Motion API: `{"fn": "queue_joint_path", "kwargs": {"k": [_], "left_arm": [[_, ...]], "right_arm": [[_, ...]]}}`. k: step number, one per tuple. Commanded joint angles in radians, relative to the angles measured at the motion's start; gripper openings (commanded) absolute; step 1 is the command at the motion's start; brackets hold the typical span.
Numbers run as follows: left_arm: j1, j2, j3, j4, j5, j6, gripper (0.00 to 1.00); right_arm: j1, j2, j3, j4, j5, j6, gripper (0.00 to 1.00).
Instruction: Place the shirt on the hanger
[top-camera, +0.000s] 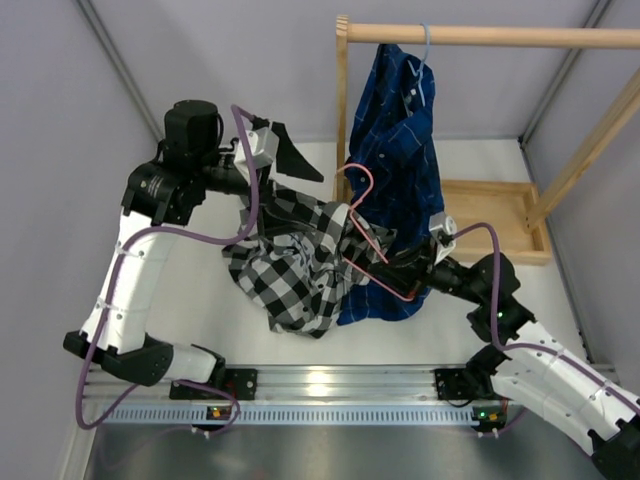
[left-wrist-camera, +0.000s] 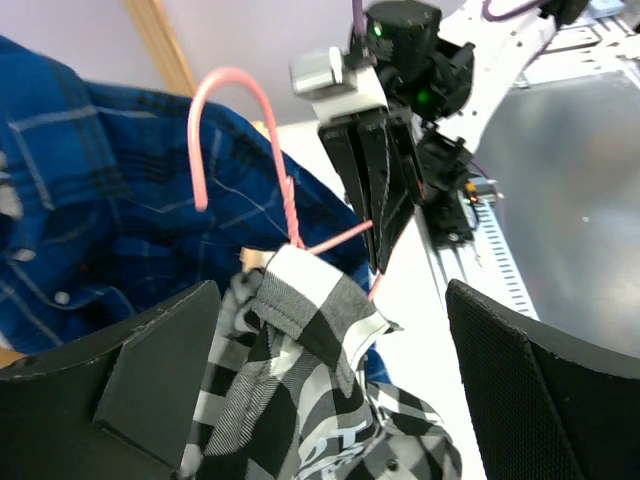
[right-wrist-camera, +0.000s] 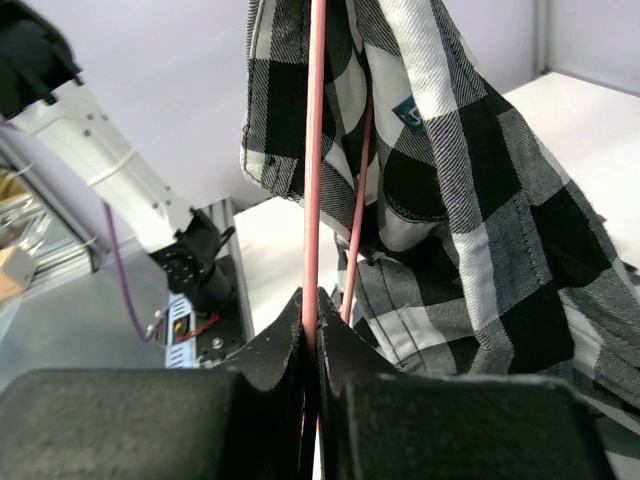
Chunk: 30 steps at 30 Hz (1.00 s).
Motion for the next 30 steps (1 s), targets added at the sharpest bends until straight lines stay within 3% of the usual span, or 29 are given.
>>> {"fn": "queue_joint_path", "kwargs": {"k": [1,4,14,17,20,25,30], "left_arm": [[-0.009,-0.022,-0.055,-0.011,0.068,0.03,0.98],[-0.051,-0.03,-0.084,-0.011,0.043,0.021,0.95],[-0.141,-0.07,-0.23,-0.012,-0.109,-0.025,0.68],[-0.143,-0.09,-0.251,-0.011,-0.147,-0.023,0.56],[-0.143,-0.099,-0.254,-0.011,-0.158,-0.019,0.37],[-0.143,-0.098,-0.257,-0.011,-0.146,-0.023,0.36],[-0.15,-0.099,-0.277,-0.011,-0.116,-0.022,0.48]], "right_arm": [[0.0,-0.02,0.079,0.042,-0.134,-0.029,0.0],[0.0,-0.04,0.064,0.065,-0.157,-0.026,0.0],[0.0,-0.043,0.093,-0.018,-0.183,-0.075,0.0],[0.0,-0.043,0.108,-0.036,-0.19,-0.096,0.0],[0.0,-0.039,0.121,-0.05,-0.218,-0.113,0.0],[0.0,-0.031,0.131,-0.07,-0.244,-0.132,0.0],[0.0,-0.033,0.154,-0.07,-0.261,-0.144,0.0]]}}
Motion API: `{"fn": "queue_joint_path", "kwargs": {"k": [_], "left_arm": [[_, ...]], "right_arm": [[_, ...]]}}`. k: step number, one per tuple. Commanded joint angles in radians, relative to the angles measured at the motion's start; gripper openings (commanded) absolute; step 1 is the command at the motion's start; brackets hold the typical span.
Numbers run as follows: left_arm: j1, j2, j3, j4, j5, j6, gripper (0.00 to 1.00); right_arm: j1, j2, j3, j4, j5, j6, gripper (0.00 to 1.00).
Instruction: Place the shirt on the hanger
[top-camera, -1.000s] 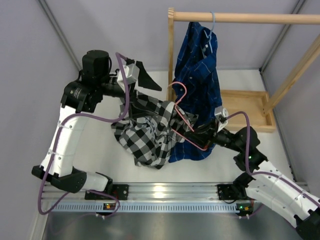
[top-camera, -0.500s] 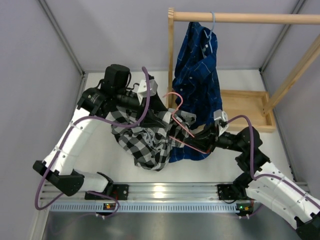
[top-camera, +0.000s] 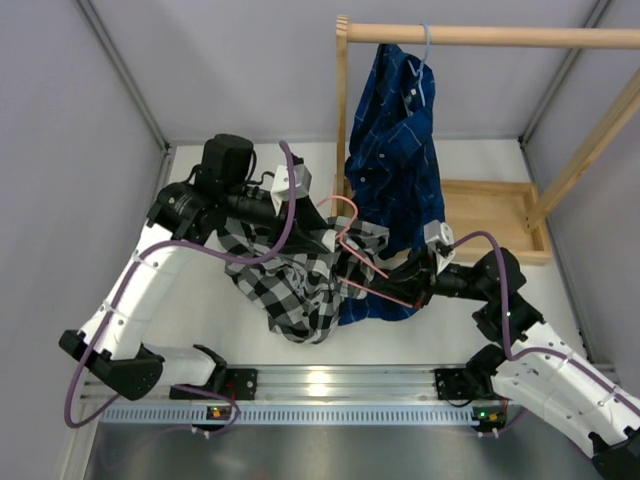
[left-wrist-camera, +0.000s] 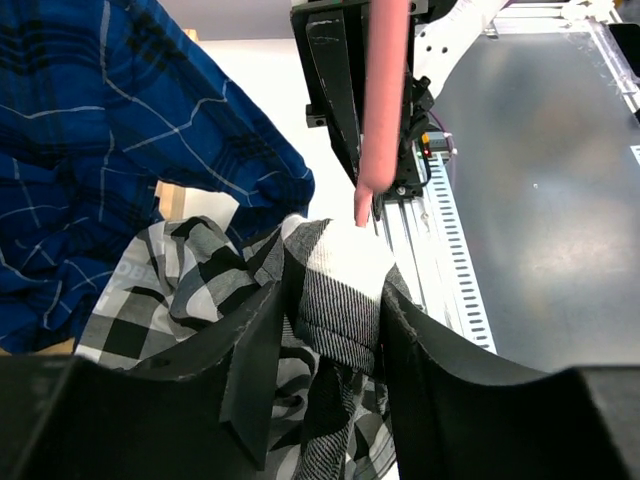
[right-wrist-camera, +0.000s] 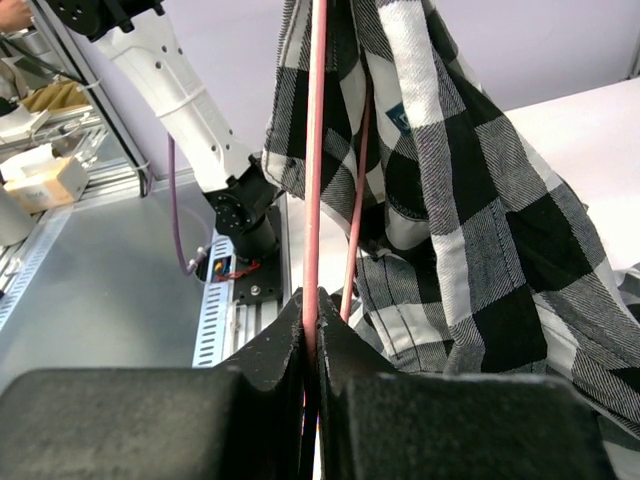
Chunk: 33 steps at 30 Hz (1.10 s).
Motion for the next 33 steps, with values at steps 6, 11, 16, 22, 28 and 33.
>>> {"fn": "queue_joint_path", "kwargs": {"k": [6,11,16,22,28,33], "left_arm": [[-0.015,-0.029,-0.037,0.012,0.065,0.019,0.43],[-0.016,-0.043,-0.045,0.011,0.054,0.017,0.0],[-0.016,-0.067,-0.065,0.011,0.057,0.042,0.0],[-0.016,-0.11,-0.055,0.028,-0.083,-0.001,0.0],[-0.016,-0.234,-0.172,0.198,-0.439,-0.248,0.0],[-0.016,-0.385,-0.314,0.418,-0.55,-0.374,0.0]], "right_arm": [[0.0,-0.003,0.109,0.072,-0.077,-0.059,0.0],[0.0,-0.011,0.121,0.047,-0.079,-0.088,0.0],[0.0,-0.009,0.143,0.014,-0.056,-0.11,0.0],[0.0,-0.043,0.178,-0.156,0.163,-0.152,0.88],[0.0,-0.211,0.135,-0.374,0.547,-0.066,1.0],[0.002,-0.246,0.099,-0.407,0.514,0.002,0.97]]}}
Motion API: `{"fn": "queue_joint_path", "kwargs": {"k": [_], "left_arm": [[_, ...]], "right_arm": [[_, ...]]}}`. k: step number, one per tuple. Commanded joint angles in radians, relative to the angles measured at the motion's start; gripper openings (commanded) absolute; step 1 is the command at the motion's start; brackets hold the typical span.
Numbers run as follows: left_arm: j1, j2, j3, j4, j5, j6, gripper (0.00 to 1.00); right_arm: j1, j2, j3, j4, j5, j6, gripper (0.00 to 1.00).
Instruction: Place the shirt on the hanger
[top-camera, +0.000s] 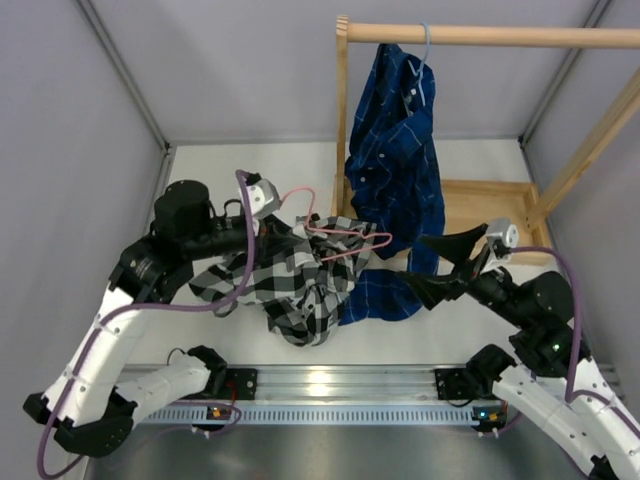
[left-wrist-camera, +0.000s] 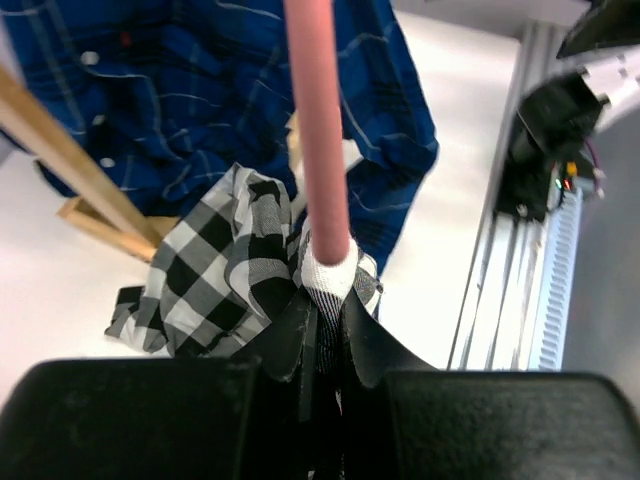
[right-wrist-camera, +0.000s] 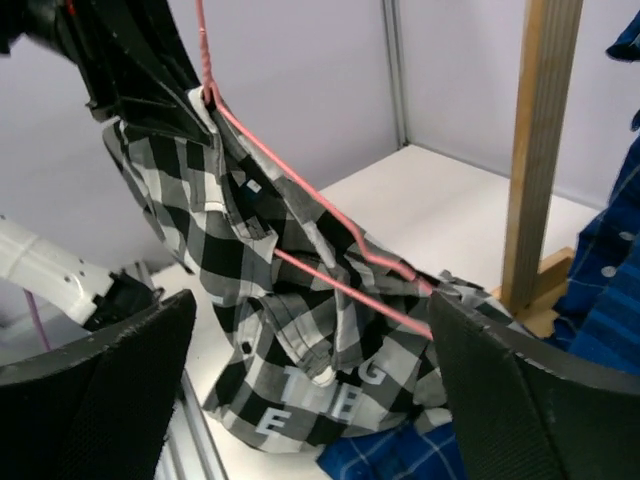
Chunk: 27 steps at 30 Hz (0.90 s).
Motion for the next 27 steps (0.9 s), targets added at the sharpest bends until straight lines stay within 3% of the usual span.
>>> {"fn": "queue_joint_path", "kwargs": {"k": [1,7,15,21,23,24,26,27], "left_arm": [[-0.002,-0.134,-0.063,0.255,-0.161,-0.174,0.0],[0.0,-0.252,-0.19,0.445,-0.284,-0.327,0.0],[-0.002,-0.28,-0.184,0.456,-0.302,-0.407,0.0],[0.0,-0.281,-0.203,0.456,-0.316,-0.404,0.0],[0.0,-0.281,-0.209,0.459,-0.316,-0.404,0.0],[0.0,-0.283,-0.209,0.461,-0.321,-0.404,0.0],[-0.002,-0.284,-0.212,0.462,-0.324,-0.397,0.0],[-0.002,-0.29,-0.213,0.461,-0.327,-0.392,0.0]], "right_arm": [[0.002,0.038,-0.057,-0.025,0.009,0.104,0.91],[0.005,0.257,-0.114,0.244,-0.032,0.315,0.76],[0.03,0.562,-0.099,0.659,-0.156,0.427,0.73],[0.068,0.705,-0.085,0.793,-0.171,0.504,0.63],[0.088,0.736,-0.073,0.81,-0.171,0.504,0.51],[0.093,0.743,-0.067,0.812,-0.171,0.501,0.36],[0.101,0.756,-0.055,0.807,-0.165,0.493,0.18],[0.101,0.751,-0.053,0.8,-0.154,0.491,0.02]]}}
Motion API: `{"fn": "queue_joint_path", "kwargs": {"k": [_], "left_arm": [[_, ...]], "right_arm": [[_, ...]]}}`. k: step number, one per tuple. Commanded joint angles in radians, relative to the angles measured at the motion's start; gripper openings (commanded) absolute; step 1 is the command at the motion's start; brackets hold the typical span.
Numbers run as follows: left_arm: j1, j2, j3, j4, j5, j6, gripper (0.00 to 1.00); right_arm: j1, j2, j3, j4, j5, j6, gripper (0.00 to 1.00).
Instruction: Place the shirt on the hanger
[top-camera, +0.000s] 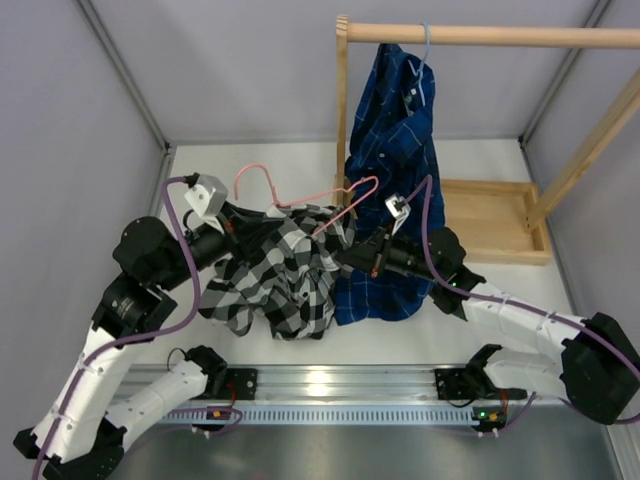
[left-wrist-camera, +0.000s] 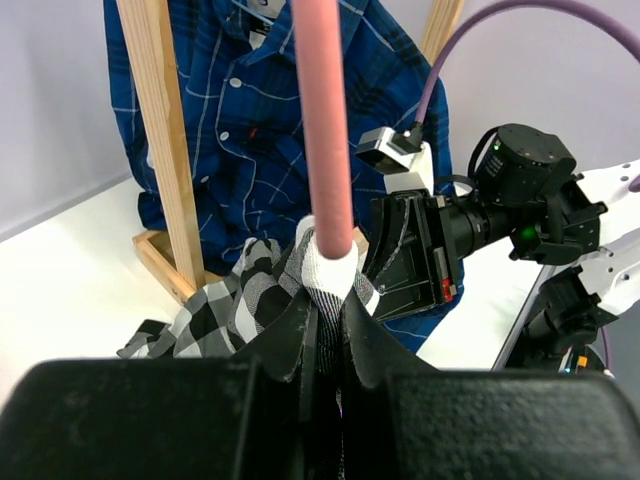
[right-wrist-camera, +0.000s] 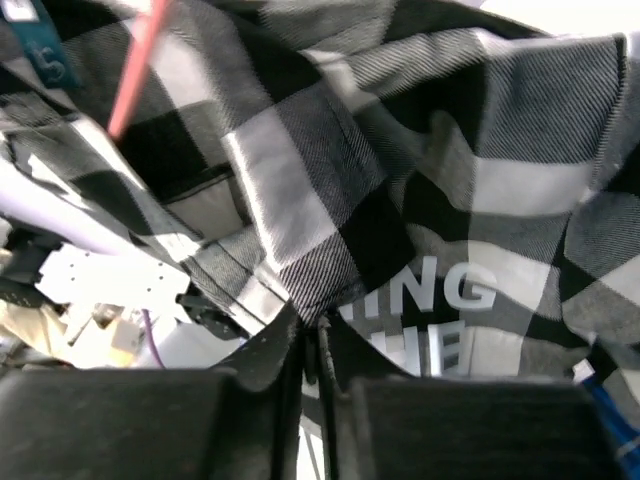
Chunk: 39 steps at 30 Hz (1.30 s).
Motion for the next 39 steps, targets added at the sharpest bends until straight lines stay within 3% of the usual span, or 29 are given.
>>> {"fn": "queue_joint_path", "kwargs": {"k": [1,6,8,15,19,21,28,36,39], "left_arm": [[0.0,-0.024,-0.001,0.106,-0.024,0.005,0.0],[0.0,-0.11,-0.054,0.076,-0.023,0.048,0.0],[0.0,-0.182,-0.131,0.076,-0.043,0.082,0.0],[0.0,-0.299,-0.255,0.079,-0.014,0.138,0.0],[0.0,-0.294,-0.327,0.051,-0.084,0.189,0.0],[0.0,-0.282,-0.351,0.033,-0.052,0.2,0.0],[0.0,-0.204,-0.308,-0.01,-0.003,0.212,0.0],[-0.001,-0.116,-0.246,-0.047,0.045,0.2,0.0],[0.0,-0.09,-0.207,-0.064,0.077,0.194,0.0]], "right_arm": [[0.021,-0.004,0.069,0.105,0.014,-0.006,0.01],[0.009,-0.058,0.195,-0.331,0.244,-0.125,0.0],[-0.031,-0.026,0.349,-0.537,0.268,-0.162,0.0],[-0.155,0.098,0.581,-0.81,0.241,-0.222,0.0],[-0.155,0.177,0.807,-1.07,0.37,-0.315,0.0],[-0.157,0.198,0.839,-1.1,0.461,-0.349,0.0],[-0.132,0.273,1.019,-1.201,0.531,-0.443,0.0],[0.004,0.422,1.264,-1.39,0.787,-0.596,0.0],[0.073,0.459,1.303,-1.384,0.852,-0.632,0.0]]}}
